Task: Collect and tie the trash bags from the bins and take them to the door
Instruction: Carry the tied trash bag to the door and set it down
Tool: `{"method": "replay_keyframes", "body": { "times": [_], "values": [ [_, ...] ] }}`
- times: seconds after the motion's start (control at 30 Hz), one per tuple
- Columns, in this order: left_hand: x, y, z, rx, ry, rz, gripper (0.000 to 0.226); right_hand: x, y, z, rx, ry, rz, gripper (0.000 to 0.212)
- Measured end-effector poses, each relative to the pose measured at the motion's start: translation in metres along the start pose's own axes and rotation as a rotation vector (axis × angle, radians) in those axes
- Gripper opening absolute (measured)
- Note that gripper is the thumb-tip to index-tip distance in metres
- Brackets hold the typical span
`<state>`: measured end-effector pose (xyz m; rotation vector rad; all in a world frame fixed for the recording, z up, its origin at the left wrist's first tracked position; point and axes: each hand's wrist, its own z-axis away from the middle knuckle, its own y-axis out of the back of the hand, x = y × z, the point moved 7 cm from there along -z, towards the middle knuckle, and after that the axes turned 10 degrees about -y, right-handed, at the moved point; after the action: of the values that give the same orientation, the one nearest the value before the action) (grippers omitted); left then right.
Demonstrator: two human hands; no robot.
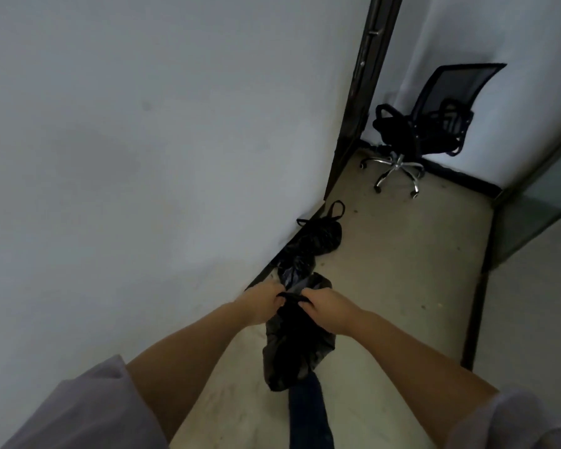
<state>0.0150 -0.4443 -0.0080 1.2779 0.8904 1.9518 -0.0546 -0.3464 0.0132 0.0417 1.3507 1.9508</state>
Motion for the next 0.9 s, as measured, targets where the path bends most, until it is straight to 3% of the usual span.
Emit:
{"method": "replay_keyframes", "body": {
  "times": [0.3, 0.57, 0.9],
  "values": [
    [-0.124, 0.031, -0.137, 0.093, 0.154, 0.012, 0.033, 0.031, -0.005, -0.194, -0.104, 0.032, -0.126, 0.024],
    [-0.241, 0.025, -0.204, 0.087, 0.083, -0.767, 0.040, 0.057, -0.104, -0.328, -0.146, 0.069, -0.104, 0.025],
    [-0.343, -0.010, -0.211, 0.363, -0.079, -1.386, 0.044, 0.100, -0.234, -0.463, 0.017, 0.159, -0.060, 0.024]
  ]
}}
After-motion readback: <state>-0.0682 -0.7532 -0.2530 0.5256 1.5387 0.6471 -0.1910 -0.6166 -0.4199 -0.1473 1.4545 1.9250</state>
